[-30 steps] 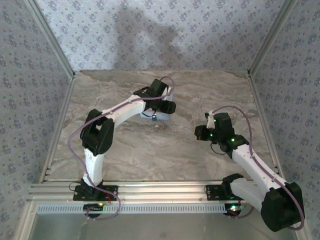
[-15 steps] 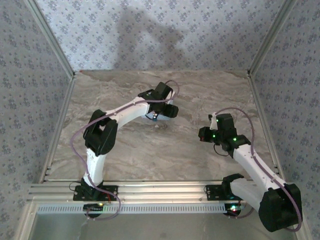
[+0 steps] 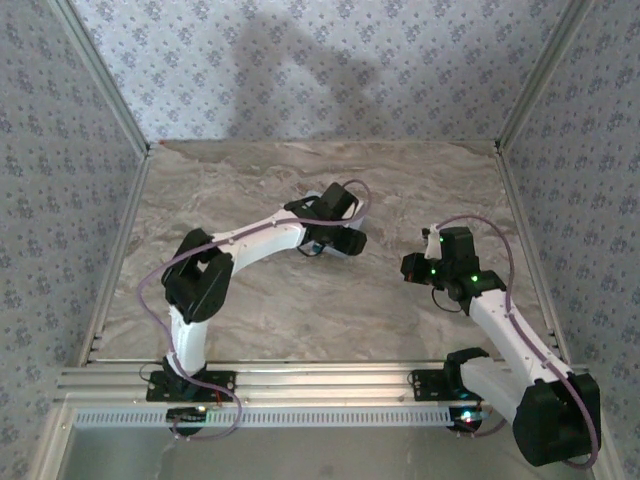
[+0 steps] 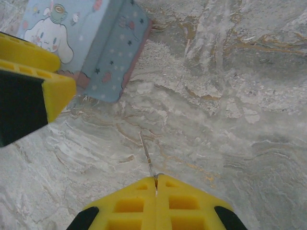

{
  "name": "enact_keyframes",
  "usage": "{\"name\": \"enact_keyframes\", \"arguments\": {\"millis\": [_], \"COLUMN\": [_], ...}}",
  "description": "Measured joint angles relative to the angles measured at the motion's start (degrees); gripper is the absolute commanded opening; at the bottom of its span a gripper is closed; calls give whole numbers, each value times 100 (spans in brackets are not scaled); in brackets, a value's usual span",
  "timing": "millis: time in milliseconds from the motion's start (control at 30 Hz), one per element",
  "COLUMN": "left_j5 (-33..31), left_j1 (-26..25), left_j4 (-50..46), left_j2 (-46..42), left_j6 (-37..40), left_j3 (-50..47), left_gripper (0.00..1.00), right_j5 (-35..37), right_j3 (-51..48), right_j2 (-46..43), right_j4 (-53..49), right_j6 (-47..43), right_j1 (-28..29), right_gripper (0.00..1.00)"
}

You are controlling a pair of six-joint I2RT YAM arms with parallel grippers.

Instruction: Unlock a padlock with a key

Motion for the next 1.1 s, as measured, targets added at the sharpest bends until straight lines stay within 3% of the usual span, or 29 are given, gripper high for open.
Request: {"name": "enact_keyframes", "arguments": {"millis": [133,300,500,667,800,933,1100], "left_j5": [70,162,271,625,1196,1670,2063], "left_j1": [-39,-9,393,1231,1786,1980,1978], "left_j4": [22,4,251,938,1665,2201,2924], "left_j2": [-127,-389,-1580,-2667,-2918,-2916,-2769], "left_j6": [-70,-190,-361,-553,-608,-494,-330], "left_j3": [-140,-337,-1228,-2417,-3471,-4179,-4334], "left_gripper": [68,79,88,85,79,79,78], "right_j5": [-151,-317,-466,-660,-874,-1088,-1283], "right_j3": [0,4,214,575,809,1069,1416], "right_j2": [205,601,1099,1624,2138,2671,3314], "right_j4": [131,389,745,1285,1792,2256,2684], "right_j6": [-15,-17,-9,116,308,468,632], "right_j1": [22,192,647,1027,1134,1156,1156], "right_gripper": [0,0,0,0,0,0,0]}}
